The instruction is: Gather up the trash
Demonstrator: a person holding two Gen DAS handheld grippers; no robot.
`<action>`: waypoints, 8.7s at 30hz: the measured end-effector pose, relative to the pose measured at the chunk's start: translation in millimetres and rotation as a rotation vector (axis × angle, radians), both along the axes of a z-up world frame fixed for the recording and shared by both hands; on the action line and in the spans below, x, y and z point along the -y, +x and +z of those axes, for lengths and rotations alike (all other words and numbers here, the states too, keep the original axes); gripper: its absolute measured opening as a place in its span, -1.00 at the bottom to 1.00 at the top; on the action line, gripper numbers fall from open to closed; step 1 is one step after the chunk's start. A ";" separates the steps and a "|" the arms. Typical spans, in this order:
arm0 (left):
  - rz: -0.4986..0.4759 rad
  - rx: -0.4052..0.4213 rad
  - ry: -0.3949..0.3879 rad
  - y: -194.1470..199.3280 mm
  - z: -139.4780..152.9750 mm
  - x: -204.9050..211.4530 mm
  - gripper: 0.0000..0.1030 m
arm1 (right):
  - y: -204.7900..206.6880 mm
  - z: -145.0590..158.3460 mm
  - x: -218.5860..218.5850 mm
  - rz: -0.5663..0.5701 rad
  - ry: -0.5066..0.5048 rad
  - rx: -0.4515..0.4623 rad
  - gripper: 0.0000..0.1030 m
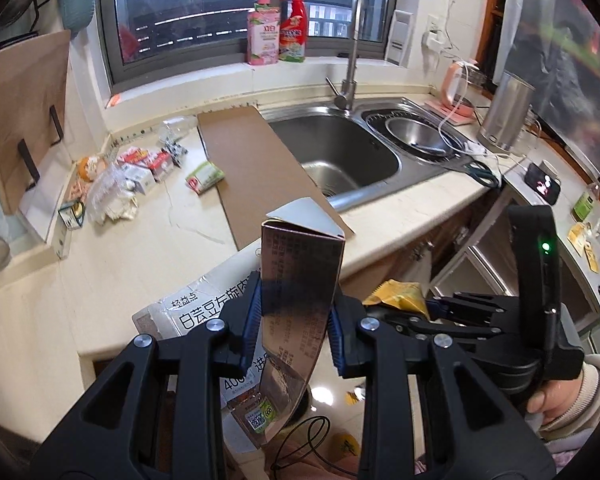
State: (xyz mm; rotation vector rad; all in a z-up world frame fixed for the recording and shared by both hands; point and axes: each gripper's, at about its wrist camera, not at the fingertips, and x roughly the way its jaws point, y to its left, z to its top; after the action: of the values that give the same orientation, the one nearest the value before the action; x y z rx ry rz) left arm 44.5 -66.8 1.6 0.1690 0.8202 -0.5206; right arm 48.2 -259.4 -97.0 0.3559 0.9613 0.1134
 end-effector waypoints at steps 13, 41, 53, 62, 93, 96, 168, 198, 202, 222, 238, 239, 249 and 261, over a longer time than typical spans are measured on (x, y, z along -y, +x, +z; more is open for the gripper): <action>0.016 -0.087 0.006 -70.2 -44.1 5.6 -0.49 | -70.2 -38.6 18.4 0.014 0.010 -0.080 -0.44; 0.204 -0.445 0.019 -23.0 -302.9 -40.4 -0.49 | -45.6 -269.0 -3.3 -0.001 0.035 -0.393 -0.44; 0.280 -0.634 0.056 30.9 -478.9 -58.3 -0.49 | -8.2 -406.7 3.7 -0.050 0.046 -0.497 -0.44; 0.279 -0.692 0.110 63.7 -565.8 -67.2 -0.44 | 23.7 -503.2 -11.2 -0.044 0.036 -0.576 -0.44; 0.378 -0.731 0.156 60.7 -551.7 -113.0 -0.17 | 62.8 -537.3 -55.9 -0.025 -0.007 -0.620 0.09; 0.378 -0.722 0.147 51.2 -522.7 -111.7 -0.17 | 54.7 -514.0 -58.9 -0.016 -0.009 -0.608 0.09; 0.367 0.091 0.240 248.9 -75.4 -152.2 0.27 | 198.4 18.9 -91.5 0.017 -0.113 -0.015 0.26; 0.477 0.089 0.275 318.2 -125.4 -152.5 0.27 | 437.0 -105.3 -47.2 -0.003 0.146 -0.149 -0.16; 0.460 0.110 0.294 322.9 -128.0 -148.0 0.27 | 444.8 -114.7 -50.5 -0.017 0.120 -0.181 -0.60; 0.463 0.248 0.475 340.7 -139.9 -125.6 0.27 | 444.3 -120.1 -54.4 0.035 0.127 -0.165 -0.89; 0.446 0.425 0.697 341.7 -161.6 -107.7 0.63 | 441.8 -126.6 -53.4 0.059 0.154 -0.178 -0.89; 0.445 0.438 0.718 343.0 -163.4 -105.9 0.63 | 441.6 -126.6 -53.3 0.059 0.154 -0.179 -0.89; 0.395 0.444 0.770 355.6 -179.8 -100.4 0.63 | 440.7 -126.5 -49.6 0.045 0.172 -0.183 -0.89; 0.404 0.407 0.737 368.8 -186.0 -101.2 0.61 | 439.4 -126.1 -51.5 0.048 0.174 -0.182 -0.89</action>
State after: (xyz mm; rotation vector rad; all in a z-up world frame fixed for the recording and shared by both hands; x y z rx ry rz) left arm 413.3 34.4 -184.4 0.7443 0.5897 0.2168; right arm 487.7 -207.9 -223.0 0.5100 1.1440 0.2117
